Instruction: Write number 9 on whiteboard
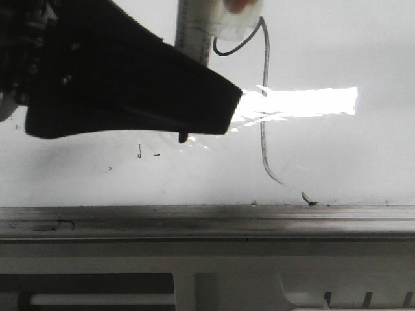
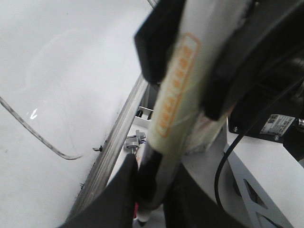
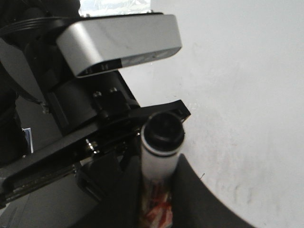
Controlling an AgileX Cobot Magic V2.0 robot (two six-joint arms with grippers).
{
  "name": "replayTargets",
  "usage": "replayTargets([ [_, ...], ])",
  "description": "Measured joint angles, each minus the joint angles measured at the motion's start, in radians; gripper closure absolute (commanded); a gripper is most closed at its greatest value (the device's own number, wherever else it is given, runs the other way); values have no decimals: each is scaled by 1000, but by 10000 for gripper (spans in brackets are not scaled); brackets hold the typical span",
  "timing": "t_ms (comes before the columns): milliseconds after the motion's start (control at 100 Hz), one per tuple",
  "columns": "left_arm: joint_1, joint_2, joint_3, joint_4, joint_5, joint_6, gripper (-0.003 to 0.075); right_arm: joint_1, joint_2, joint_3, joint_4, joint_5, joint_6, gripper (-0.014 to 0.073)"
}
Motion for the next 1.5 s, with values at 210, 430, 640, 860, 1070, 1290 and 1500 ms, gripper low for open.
replayTargets([
  [210,-2,0,0,0,2,4,738,0,1,-2,0,5,0,615],
  [430,-2,0,39,-36,1,4,739,-2,1,-2,12,40,2,148],
  [640,0,-7,150,-60,-28,-3,739,-94,-88,-2,18,61,2,207],
  [860,0,-10,176,-65,-34,-19,739,-183,-224,-2,19,36,2,659],
  [1070,0,-10,164,-67,-135,-88,739,-193,-260,-2,19,41,4,659],
  [1290,-71,-10,62,-94,-589,-407,739,-193,-260,-2,19,79,4,659],
  [1500,-201,38,-57,-116,-888,-512,739,-193,-260,-2,19,114,4,659],
])
